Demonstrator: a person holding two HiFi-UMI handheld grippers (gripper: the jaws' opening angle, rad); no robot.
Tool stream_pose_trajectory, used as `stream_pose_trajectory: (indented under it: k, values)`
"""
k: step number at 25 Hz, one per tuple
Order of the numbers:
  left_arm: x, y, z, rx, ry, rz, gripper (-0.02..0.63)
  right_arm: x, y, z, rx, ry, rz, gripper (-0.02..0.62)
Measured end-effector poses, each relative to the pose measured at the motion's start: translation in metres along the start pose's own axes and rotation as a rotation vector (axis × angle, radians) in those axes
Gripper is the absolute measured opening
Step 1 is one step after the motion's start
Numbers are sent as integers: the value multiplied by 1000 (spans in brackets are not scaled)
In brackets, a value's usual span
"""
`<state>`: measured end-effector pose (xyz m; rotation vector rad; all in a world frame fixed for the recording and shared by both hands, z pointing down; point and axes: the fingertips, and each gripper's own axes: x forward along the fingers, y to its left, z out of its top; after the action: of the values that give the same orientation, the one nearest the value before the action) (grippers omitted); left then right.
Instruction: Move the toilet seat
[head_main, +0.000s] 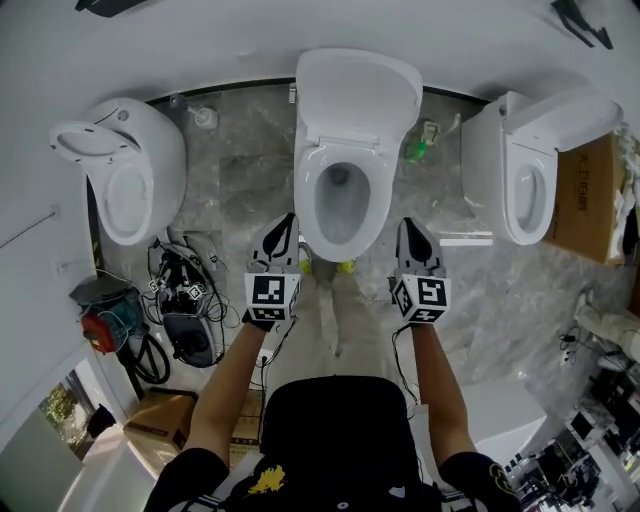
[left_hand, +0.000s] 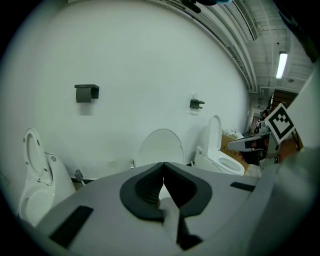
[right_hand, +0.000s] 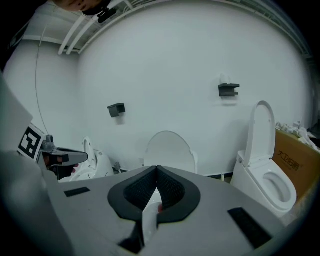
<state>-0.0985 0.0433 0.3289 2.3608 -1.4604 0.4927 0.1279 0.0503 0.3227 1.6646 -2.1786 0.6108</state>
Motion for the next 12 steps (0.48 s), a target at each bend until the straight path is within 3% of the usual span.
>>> stream_pose_trajectory:
  k: [12]
  values:
    - [43, 19, -89, -11, 79, 17, 18, 55, -2, -88, 38, 66, 5, 26]
